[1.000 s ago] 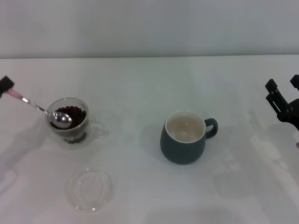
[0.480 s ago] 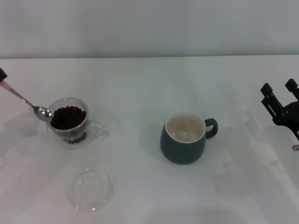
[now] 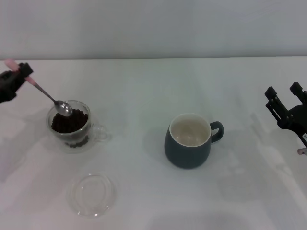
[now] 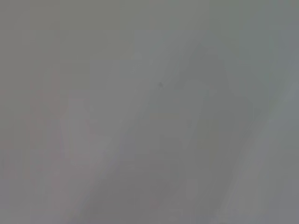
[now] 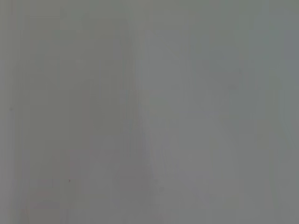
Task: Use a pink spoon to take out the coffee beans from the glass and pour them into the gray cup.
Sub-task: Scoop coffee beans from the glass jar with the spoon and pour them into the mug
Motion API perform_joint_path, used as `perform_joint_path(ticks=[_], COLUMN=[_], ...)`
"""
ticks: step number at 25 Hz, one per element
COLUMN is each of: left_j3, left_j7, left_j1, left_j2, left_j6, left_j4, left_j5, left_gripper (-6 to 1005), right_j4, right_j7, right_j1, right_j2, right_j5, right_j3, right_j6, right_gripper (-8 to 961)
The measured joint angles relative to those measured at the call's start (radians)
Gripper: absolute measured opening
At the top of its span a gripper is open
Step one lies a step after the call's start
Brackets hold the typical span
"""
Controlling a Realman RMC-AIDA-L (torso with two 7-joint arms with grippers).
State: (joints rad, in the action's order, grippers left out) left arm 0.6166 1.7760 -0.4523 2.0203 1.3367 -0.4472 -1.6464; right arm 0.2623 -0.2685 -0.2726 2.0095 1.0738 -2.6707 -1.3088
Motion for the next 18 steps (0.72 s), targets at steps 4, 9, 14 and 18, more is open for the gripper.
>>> perform_joint_path(ticks=[4,9,14,18], left_j3=[0.001,0.002,0.003,-0.003], left_j7=[0.084,0.097,0.094,0.037], left_j1=[-0.008,-0.024,-0.045,-0.052], left_j2=[0.016,0.036,0.046,0.046], left_j6=[-0.017,-0.067,-0.107,-0.135], left_j4=[0.000,0.000,0.044,0.076], left_j5=[0.024,0.061,0.074,0.065], left_gripper=[125,125,125,125], right_j4=[0.000,0.000,0.000,0.000], right_j7=[0.000,0.000,0.000,0.000], right_j1=[0.000,0.002,0.003,0.003], right_j2=[0.000,0.000,0.000,0.000], right_j5=[0.000,0.000,0.000,0.000], right_j3=[0.000,0.000,0.000,-0.001], right_j6=[0.001,0.002,0.002,0.002], right_gripper=[727,727,727,727])
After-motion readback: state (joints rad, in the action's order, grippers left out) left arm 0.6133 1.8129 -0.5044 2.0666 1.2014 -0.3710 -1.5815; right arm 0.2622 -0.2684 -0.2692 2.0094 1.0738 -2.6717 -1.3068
